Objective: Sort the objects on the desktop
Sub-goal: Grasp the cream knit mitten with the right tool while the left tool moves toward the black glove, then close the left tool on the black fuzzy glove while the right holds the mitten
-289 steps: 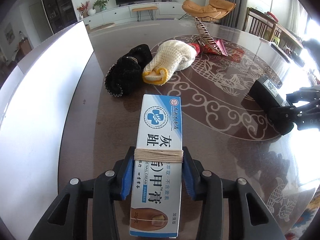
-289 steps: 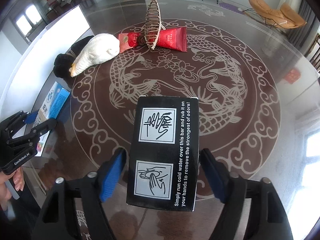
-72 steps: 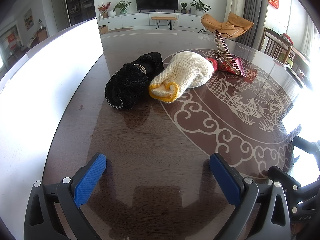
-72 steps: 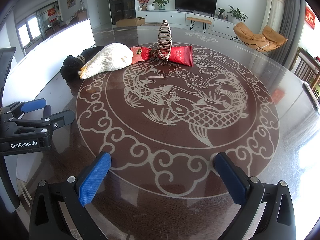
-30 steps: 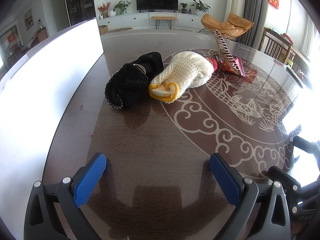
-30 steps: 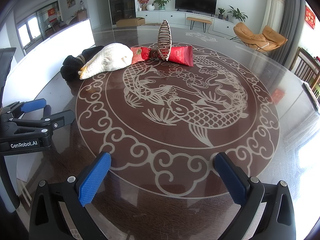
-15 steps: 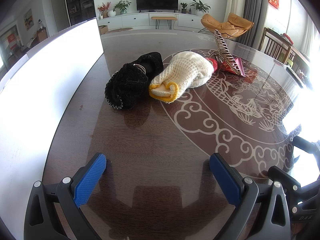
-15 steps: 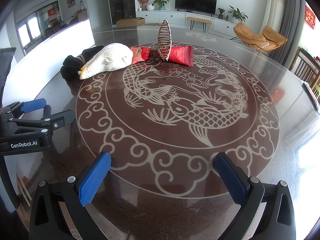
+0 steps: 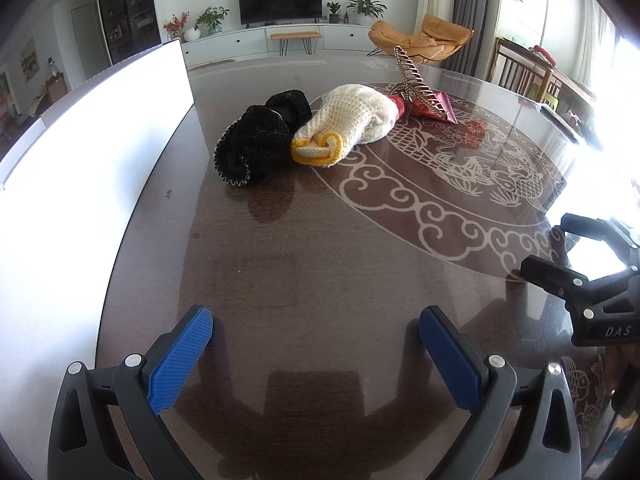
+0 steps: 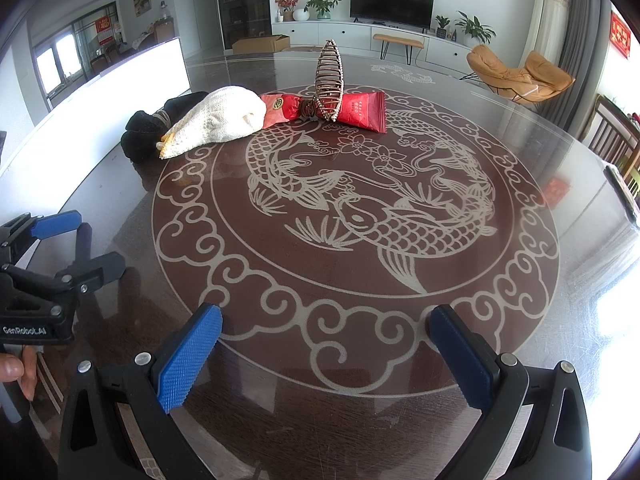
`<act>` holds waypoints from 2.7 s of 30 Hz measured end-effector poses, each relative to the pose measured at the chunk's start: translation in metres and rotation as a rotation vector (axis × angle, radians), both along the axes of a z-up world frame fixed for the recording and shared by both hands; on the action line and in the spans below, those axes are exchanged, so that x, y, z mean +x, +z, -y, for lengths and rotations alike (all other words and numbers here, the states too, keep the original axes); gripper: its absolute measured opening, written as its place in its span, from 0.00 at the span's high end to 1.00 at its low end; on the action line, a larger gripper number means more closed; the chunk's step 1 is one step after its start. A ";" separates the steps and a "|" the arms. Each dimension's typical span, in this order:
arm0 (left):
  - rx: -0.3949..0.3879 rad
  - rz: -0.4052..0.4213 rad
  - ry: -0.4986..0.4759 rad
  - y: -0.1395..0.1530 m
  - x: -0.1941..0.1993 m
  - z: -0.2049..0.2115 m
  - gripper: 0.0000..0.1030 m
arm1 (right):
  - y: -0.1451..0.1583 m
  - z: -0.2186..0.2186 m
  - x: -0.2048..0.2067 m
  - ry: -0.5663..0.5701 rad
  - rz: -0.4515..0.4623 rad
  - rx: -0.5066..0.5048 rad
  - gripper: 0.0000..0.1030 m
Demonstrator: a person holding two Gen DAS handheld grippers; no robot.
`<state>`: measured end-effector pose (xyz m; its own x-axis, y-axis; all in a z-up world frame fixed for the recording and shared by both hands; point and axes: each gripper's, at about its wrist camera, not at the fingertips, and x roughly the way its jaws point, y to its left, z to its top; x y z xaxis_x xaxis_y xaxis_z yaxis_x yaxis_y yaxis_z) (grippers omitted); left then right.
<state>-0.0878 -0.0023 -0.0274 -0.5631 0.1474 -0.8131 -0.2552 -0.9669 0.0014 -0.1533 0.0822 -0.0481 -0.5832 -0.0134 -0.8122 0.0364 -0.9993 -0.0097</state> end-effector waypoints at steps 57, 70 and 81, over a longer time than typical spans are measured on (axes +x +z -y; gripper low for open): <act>-0.110 0.039 0.011 0.004 -0.163 -0.025 0.00 | -0.002 0.028 -0.027 0.104 -0.005 -0.013 0.04; 0.024 -0.006 0.054 0.006 -0.059 -0.002 0.64 | -0.004 0.025 -0.030 0.090 0.001 -0.008 0.00; 0.002 -0.012 0.141 -0.004 -0.006 0.011 0.08 | -0.005 0.025 -0.031 0.089 0.001 -0.007 0.00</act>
